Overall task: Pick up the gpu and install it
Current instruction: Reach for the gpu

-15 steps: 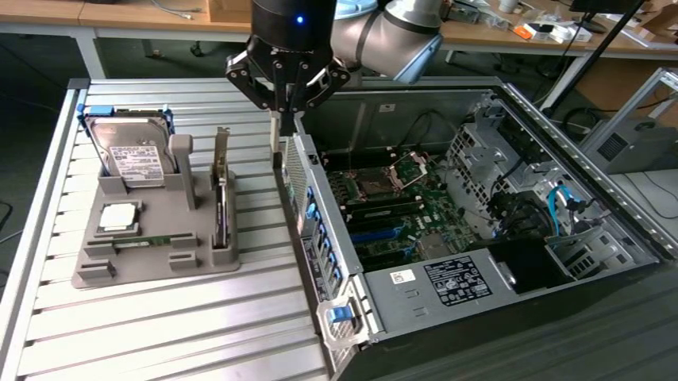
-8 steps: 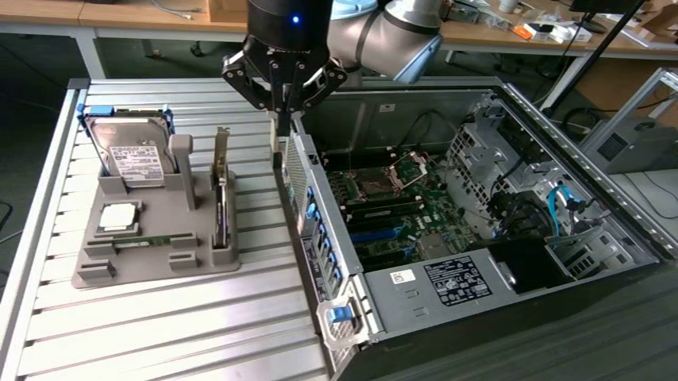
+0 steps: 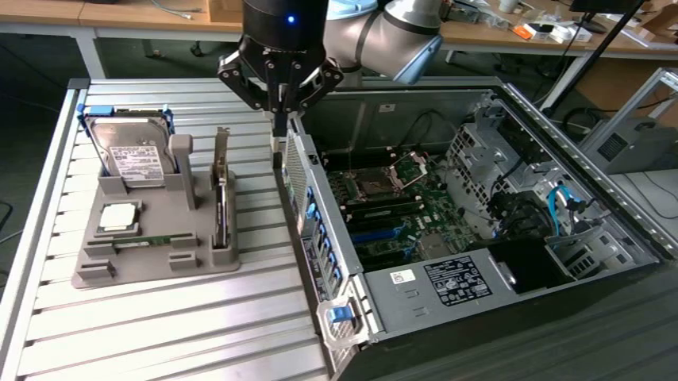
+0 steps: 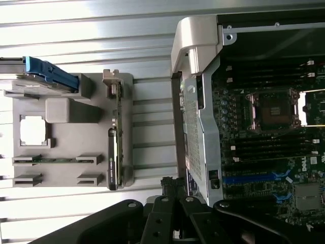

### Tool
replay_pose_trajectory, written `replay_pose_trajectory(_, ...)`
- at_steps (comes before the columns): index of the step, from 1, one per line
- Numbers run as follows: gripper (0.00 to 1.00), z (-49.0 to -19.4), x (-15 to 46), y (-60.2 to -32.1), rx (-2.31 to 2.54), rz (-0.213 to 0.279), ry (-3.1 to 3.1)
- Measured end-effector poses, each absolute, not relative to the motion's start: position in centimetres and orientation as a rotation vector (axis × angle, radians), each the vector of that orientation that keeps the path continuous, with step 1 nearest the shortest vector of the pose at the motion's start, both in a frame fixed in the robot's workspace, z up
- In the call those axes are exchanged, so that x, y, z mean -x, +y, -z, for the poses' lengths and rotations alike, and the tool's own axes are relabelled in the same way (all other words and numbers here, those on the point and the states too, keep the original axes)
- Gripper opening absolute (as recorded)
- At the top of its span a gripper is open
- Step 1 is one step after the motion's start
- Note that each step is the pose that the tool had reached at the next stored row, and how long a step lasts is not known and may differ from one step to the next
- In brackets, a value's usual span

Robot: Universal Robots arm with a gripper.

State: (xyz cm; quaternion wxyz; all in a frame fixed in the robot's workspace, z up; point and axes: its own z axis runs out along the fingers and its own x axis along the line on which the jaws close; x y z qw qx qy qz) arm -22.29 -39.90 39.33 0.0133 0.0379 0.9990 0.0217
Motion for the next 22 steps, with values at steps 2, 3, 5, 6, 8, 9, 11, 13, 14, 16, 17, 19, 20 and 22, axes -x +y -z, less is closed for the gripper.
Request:
replay_pose_trajectory(2, 0.11, -39.33, 22.36, -39.90, -0.118, -0.068, 3.112)
replay_pose_trajectory(3, 0.11, -39.33, 22.40, -39.90, -0.118, -0.068, 3.112)
replay_pose_trajectory(5, 0.11, -39.33, 22.49, -39.90, -0.118, -0.068, 3.112)
replay_pose_trajectory(6, 0.11, -39.33, 22.53, -39.90, -0.118, -0.068, 3.112)
replay_pose_trajectory(8, 0.11, -39.33, 22.60, -39.90, -0.118, -0.068, 3.112)
replay_pose_trajectory(9, 0.11, -39.33, 22.63, -39.90, -0.118, -0.068, 3.112)
replay_pose_trajectory(11, 0.11, -39.33, 22.68, -39.90, -0.118, -0.068, 3.112)
replay_pose_trajectory(13, 0.11, -39.33, 22.73, -39.90, -0.118, -0.068, 3.112)
replay_pose_trajectory(14, 0.11, -39.33, 22.77, -39.90, -0.118, -0.068, 3.112)
replay_pose_trajectory(16, 0.11, -39.33, 22.83, -39.90, -0.118, -0.068, 3.112)
replay_pose_trajectory(17, 0.11, -39.33, 22.86, -39.90, -0.118, -0.068, 3.112)
replay_pose_trajectory(19, 0.11, -39.33, 22.91, -39.90, -0.118, -0.068, 3.112)
replay_pose_trajectory(20, 0.11, -39.33, 22.94, -39.90, -0.118, -0.068, 3.112)
replay_pose_trajectory(22, 0.11, -39.33, 22.98, -39.90, -0.118, -0.068, 3.112)
